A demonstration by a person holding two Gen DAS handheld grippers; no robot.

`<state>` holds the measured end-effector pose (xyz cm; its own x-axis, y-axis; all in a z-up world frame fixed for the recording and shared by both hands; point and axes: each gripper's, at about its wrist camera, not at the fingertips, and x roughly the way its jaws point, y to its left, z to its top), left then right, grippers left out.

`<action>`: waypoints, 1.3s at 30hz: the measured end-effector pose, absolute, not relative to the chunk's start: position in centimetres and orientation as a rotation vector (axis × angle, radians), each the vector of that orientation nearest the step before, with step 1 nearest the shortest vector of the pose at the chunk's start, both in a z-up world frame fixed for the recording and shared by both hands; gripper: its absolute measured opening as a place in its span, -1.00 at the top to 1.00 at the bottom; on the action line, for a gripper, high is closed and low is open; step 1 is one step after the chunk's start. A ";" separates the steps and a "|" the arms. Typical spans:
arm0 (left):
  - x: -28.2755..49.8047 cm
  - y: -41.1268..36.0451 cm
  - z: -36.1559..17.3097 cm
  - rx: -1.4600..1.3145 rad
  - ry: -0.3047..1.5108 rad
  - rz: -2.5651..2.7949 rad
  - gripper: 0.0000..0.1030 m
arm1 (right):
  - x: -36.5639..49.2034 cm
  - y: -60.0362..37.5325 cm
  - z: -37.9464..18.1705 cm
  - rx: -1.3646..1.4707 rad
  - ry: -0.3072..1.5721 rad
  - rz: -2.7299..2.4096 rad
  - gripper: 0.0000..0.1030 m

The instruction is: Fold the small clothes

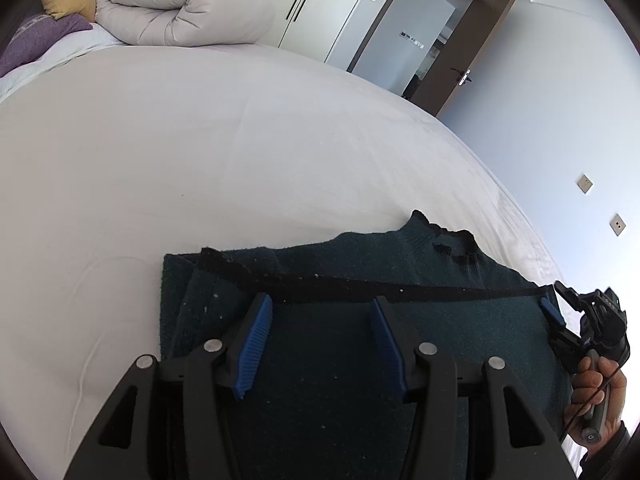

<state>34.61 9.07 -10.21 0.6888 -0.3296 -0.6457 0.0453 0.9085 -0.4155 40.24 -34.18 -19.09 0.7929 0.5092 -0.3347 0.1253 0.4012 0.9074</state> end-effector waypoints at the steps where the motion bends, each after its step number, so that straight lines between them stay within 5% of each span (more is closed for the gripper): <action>1: 34.6 9.2 -10.3 -0.390 0.783 -0.219 -0.05 | 39.4 -35.3 -18.8 1.155 0.623 0.244 0.55; 8: 34.3 9.4 -10.6 -0.400 0.760 -0.242 -0.15 | 32.0 -41.2 -21.3 1.256 0.415 0.087 0.62; 14: 34.2 9.3 -10.5 -0.397 0.755 -0.245 -0.20 | 31.5 -38.1 -18.4 0.994 0.580 -0.029 0.53; 16: 34.1 9.7 -10.3 -0.424 0.758 -0.260 -0.23 | 31.1 -36.6 -16.8 0.859 0.601 -0.076 0.39; 18: 33.5 10.5 -9.6 -0.471 0.773 -0.250 -0.24 | 30.3 -35.7 -15.6 0.750 0.655 -0.131 -0.22; 23: 29.0 13.1 -7.8 -0.633 0.727 -0.226 -0.34 | 27.3 -34.2 -14.0 0.571 0.770 -0.113 -0.27; 25: 26.4 13.8 -6.7 -0.614 0.686 -0.198 -0.34 | 26.0 -33.1 -13.4 0.490 0.790 -0.112 -0.23; 27: 24.3 14.4 -6.4 -0.588 0.675 -0.159 -0.39 | 24.7 -31.8 -12.9 0.427 0.804 -0.105 0.21; 31: 22.0 15.2 -8.1 -0.587 0.765 -0.101 -0.48 | 20.9 -33.4 -13.3 0.419 0.837 -0.134 0.65; 39: 22.2 15.7 -10.8 -0.598 0.876 -0.114 -0.48 | 16.2 -38.0 -12.2 0.415 0.869 -0.127 0.73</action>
